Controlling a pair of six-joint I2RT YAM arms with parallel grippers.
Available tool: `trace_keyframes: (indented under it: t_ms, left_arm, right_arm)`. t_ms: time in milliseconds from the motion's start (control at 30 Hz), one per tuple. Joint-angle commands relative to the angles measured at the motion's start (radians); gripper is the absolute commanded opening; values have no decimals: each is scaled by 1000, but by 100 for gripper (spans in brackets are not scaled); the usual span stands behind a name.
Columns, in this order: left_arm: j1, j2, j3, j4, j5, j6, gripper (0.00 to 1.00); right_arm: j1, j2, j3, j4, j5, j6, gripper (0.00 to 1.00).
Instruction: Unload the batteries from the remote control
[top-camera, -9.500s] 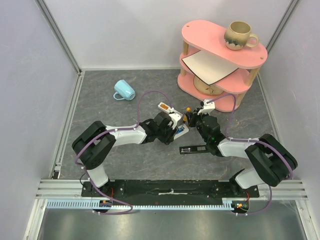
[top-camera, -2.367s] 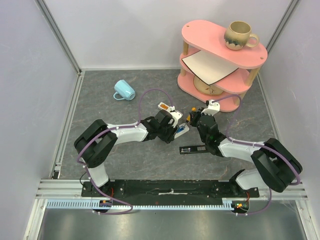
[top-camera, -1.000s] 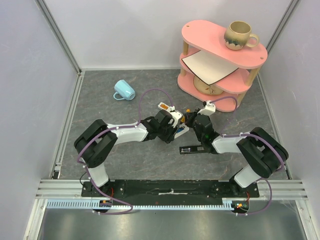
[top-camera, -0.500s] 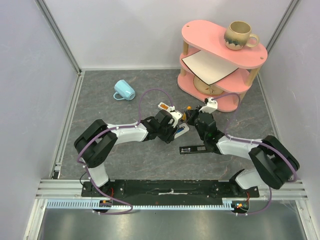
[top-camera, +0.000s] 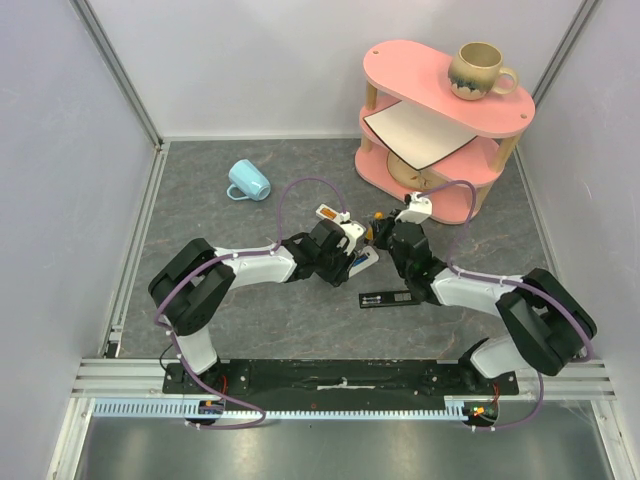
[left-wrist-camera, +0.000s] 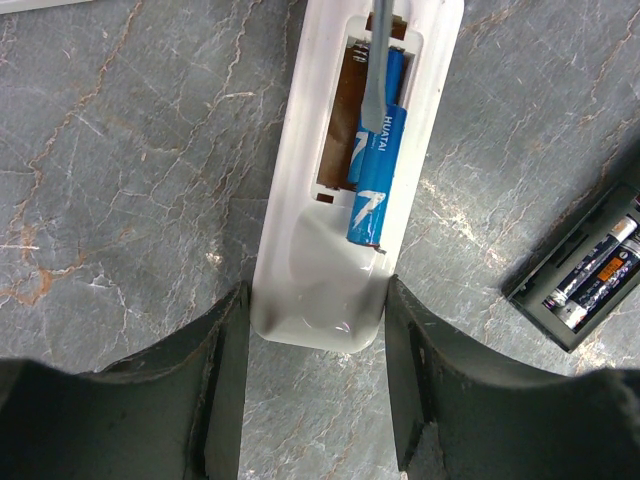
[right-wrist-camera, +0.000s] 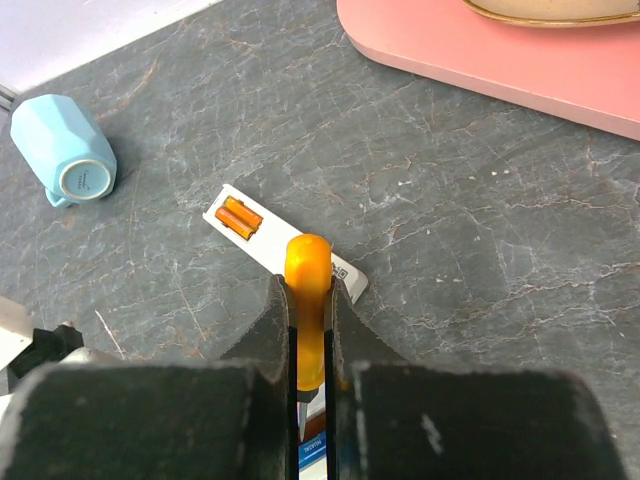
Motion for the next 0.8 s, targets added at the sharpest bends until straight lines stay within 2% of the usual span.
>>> trace_keyframes:
  t_ms: [0,300,767]
  left_arm:
    - [-1,45,6,-27,26,9,2]
    - [-1,46,8,-30,24,11,2]
    - [-1,45,9,-30,17,9,2]
  right_arm:
    - [3,33,59,46,10,-12,0]
    - [2,88,73,40,-55,-8,0]
    - [0,-82,-34,-38,-38,-14,0]
